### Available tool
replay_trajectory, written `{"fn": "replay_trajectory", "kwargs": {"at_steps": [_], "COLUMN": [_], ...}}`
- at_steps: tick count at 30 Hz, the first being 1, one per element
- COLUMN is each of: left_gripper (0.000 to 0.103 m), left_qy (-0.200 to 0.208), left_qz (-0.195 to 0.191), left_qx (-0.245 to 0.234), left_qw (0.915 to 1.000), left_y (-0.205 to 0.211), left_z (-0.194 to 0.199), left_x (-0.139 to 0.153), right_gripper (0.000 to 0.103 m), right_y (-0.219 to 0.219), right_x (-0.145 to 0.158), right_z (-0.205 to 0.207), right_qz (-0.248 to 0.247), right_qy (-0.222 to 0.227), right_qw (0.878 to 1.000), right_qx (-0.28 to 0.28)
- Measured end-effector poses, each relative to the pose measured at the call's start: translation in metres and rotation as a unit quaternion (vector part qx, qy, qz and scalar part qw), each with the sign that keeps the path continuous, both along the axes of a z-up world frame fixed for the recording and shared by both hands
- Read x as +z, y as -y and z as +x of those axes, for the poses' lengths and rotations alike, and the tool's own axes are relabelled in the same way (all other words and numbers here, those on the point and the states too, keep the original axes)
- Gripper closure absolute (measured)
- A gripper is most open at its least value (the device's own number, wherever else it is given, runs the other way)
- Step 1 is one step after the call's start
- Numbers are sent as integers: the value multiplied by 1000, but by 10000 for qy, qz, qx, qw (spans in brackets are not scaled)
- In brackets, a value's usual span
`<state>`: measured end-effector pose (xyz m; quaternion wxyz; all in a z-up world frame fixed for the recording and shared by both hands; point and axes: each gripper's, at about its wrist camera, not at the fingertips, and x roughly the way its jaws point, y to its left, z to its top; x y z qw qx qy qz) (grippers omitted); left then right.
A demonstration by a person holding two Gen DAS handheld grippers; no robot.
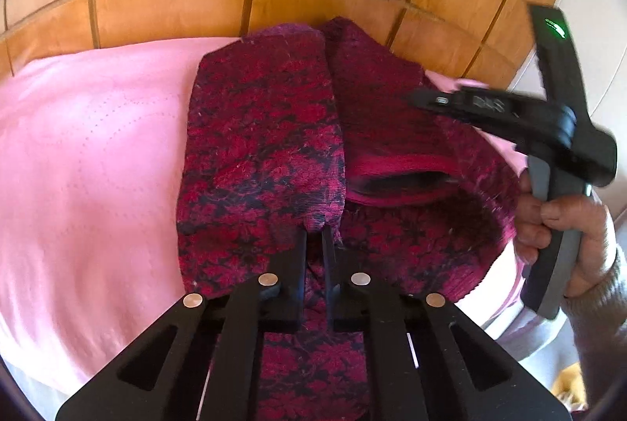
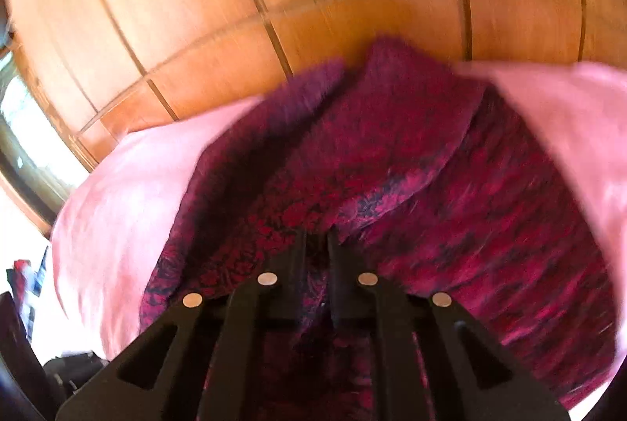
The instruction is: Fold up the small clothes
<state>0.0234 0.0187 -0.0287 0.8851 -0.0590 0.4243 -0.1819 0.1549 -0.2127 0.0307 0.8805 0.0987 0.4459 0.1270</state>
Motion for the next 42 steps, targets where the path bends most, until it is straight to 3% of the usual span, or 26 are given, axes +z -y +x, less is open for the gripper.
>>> {"fn": "replay_trajectory", "kwargs": {"at_steps": [3, 5, 8, 10, 12, 13, 16, 18, 19, 20, 21, 23, 24, 26, 27, 29, 31, 32, 33, 34, 35, 38, 39, 42], "left_gripper": [98, 98, 99, 101, 103, 103, 103, 103, 103, 103, 103, 103, 103, 103, 103, 93, 48, 42, 39, 39, 39, 39, 39, 39], "left_qy": [92, 224, 332, 403, 407, 419, 310, 299, 295, 280, 248, 84, 2, -19, 69, 191, 377, 531, 609, 613, 534, 243, 69, -305], "left_qz": [-151, -32, 227, 403, 539, 654, 987, 1391, 1531, 1693, 1917, 2201, 2215, 1976, 1802, 1494, 1149, 968, 794, 673, 518, 90, -177, -715], "left_qx": [187, 484, 962, 1405, 1773, 1979, 2557, 2844, 2907, 2960, 3047, 3248, 3367, 3677, 3736, 3748, 3608, 3445, 3262, 3072, 2720, 2048, 1723, 1088], "left_qw": [9997, 9986, 9945, 9884, 9818, 9771, 9612, 9481, 9440, 9396, 9326, 9198, 9152, 9087, 9099, 9148, 9248, 9323, 9400, 9473, 9594, 9785, 9849, 9910], "left_y": [-20, -38, -63, -89, -111, -124, -160, -174, -177, -180, -184, -194, -205, -219, -221, -219, -208, -198, -189, -183, -169, -133, -121, -93], "left_z": [4, 12, 29, 46, 64, 76, 113, 139, 146, 158, 170, 189, 195, 194, 189, 179, 162, 147, 145, 141, 131, 117, 110, 97], "left_x": [12, 20, 24, 28, 28, 29, 28, 28, 29, 28, 26, 20, 19, 26, 31, 39, 46, 47, 47, 44, 38, 20, 10, -12], "right_gripper": [95, 96, 103, 103, 103, 103, 103, 96, 86, 52, 33, 31, 24, 21, 21, 21, 37, 60, 76, 82, 100, 99, 99, 103], "right_y": [13, 28, 53, 69, 95, 107, 149, 161, 162, 160, 156, 144, 134, 120, 112, 87, 68, 56, 48, 41, 41, 58, 64, 99], "right_x": [28, 38, 42, 41, 32, 28, 23, 24, 25, 26, 25, 21, 15, 3, -1, -14, -24, -27, -28, -26, -24, -2, 4, 15], "right_z": [-8, -10, -5, 1, 16, 21, 34, 34, 34, 35, 37, 32, 34, 34, 30, 27, 27, 23, 22, 20, 21, 16, 19, 34], "right_qz": [-732, -1318, -2404, -3120, -3589, -3643, -3219, -2843, -2552, -2301, -2009, -1507, -1148, -316, -81, 66, 25, -242, -640, -1036, -1218, -2436, -2876, -4161], "right_qy": [564, 833, 1064, 1181, 1016, 919, 468, 361, 306, 262, 224, 60, -135, -566, -702, -978, -1129, -1139, -1053, -902, -810, -200, -12, 433], "right_qw": [9957, 9877, 9641, 9411, 9251, 9234, 9381, 9485, 9571, 9640, 9714, 9832, 9896, 9965, 9968, 9952, 9930, 9918, 9905, 9873, 9855, 9668, 9558, 9082], "right_qx": [33, -100, -373, -552, -709, -779, -1187, -1352, -1335, -1304, -1248, -1026, -859, -535, -377, 35, 344, 522, 617, 800, 856, 738, 615, 161]}}
